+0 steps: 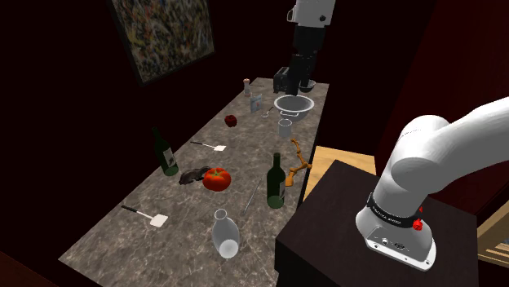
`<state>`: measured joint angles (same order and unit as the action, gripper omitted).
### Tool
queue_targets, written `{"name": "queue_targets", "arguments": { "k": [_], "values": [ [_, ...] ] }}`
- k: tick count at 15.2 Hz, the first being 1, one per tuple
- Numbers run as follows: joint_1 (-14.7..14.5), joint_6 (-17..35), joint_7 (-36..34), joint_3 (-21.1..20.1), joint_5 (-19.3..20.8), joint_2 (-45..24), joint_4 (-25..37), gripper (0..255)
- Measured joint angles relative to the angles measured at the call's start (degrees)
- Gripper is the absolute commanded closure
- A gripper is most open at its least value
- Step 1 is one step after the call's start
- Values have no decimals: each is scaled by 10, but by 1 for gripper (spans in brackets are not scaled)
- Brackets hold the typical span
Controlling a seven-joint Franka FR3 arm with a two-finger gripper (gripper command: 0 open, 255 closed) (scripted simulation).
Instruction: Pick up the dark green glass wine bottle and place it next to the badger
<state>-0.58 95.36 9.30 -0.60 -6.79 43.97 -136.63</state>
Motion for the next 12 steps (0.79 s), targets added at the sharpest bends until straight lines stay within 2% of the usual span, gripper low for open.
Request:
{"name": "queue_targets", "arguments": {
  "k": [4, 12],
  "values": [
    [3, 39, 5, 0, 4, -7, -32, 0],
    [12, 211, 21, -3, 15, -70, -138, 0]
  ]
}}
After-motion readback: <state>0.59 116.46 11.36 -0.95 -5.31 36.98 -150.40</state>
